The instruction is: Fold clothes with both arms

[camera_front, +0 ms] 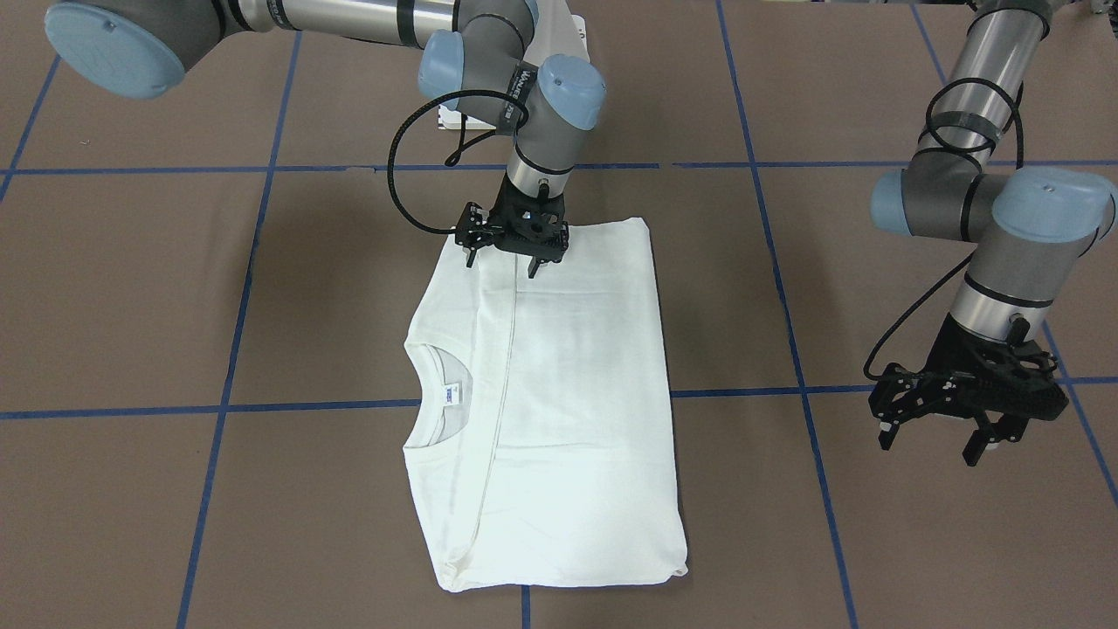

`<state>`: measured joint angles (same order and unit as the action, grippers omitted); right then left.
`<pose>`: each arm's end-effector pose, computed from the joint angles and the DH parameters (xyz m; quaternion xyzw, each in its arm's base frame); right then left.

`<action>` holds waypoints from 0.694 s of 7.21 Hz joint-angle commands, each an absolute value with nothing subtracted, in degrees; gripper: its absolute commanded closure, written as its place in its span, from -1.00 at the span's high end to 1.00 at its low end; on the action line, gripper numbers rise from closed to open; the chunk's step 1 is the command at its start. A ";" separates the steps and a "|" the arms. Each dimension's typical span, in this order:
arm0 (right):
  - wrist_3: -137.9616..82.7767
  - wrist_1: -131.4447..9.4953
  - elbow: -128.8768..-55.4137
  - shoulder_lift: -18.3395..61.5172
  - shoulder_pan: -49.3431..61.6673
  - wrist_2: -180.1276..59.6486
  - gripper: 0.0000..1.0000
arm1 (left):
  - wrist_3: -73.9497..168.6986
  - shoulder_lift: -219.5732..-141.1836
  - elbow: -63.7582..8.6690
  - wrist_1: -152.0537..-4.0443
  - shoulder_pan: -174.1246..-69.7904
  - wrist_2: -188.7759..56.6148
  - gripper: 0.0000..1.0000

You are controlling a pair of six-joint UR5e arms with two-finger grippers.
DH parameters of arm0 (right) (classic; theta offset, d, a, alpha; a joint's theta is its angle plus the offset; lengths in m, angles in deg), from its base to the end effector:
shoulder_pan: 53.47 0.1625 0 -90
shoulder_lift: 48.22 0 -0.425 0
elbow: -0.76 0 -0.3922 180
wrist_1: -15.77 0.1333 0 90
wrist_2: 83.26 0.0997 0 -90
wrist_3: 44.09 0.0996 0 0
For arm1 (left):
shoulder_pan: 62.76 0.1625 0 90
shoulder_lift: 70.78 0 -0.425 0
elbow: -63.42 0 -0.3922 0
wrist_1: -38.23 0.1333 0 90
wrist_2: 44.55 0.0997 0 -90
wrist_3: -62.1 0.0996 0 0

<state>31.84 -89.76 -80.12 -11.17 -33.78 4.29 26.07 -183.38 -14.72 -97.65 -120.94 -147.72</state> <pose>-0.6665 -0.3846 0.1873 0.0908 -0.2279 0.0527 0.9680 0.2669 -0.6399 0.4519 0.3346 0.3467 0.0222 0.8760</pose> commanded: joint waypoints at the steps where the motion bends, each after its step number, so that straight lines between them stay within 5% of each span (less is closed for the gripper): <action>1: 31.76 -91.79 -80.36 -10.87 -34.31 4.19 1.00 | 26.07 -183.37 -14.71 -97.65 -120.95 -147.73 1.00; 5: 27.64 -99.43 -84.30 -7.37 -34.40 3.32 1.00 | 26.07 -183.37 -14.71 -97.65 -120.86 -147.73 1.00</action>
